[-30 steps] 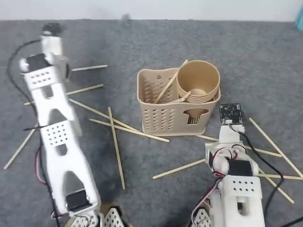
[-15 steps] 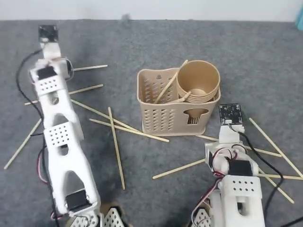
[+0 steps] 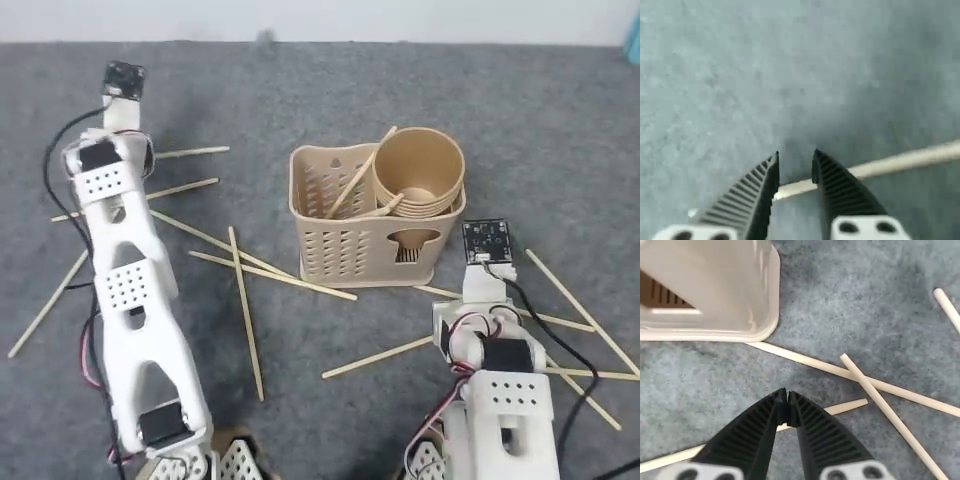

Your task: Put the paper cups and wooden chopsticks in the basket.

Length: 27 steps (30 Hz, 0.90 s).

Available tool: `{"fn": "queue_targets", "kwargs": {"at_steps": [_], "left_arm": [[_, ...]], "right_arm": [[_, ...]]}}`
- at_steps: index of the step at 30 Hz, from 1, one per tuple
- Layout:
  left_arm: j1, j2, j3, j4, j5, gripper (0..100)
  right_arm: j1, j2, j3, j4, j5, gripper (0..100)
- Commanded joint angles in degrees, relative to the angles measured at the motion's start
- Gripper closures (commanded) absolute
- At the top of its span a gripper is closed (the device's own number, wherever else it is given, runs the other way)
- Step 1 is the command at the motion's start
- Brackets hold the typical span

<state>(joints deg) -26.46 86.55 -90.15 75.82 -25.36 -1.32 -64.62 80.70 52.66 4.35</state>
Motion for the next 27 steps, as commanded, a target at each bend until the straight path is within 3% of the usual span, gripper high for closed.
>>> {"fn": "queue_targets", "kwargs": {"at_steps": [1,3,13,22,27], "left_arm": [[-0.3,-0.4,-5.8,18.1,-6.5,88],[-0.1,-1.2,-5.9,25.2,-9.3,88],[-4.7,-12.5,15.3,25.1,-13.2,89],[-2.6,-42.0,62.7,24.9,-22.1,89],[-1.7,-59.7,78.4,22.2,-22.2,89]], "right_arm": [[-0.1,-1.0,-0.5,0.3,1.0,99.0],[-0.1,-1.0,-0.5,0.3,1.0,99.0],[-0.1,-1.0,-0.5,0.6,1.1,99.0],[-0.1,-1.0,-0.6,0.6,1.1,99.0],[0.0,-1.0,-0.6,0.6,1.1,99.0]]}}
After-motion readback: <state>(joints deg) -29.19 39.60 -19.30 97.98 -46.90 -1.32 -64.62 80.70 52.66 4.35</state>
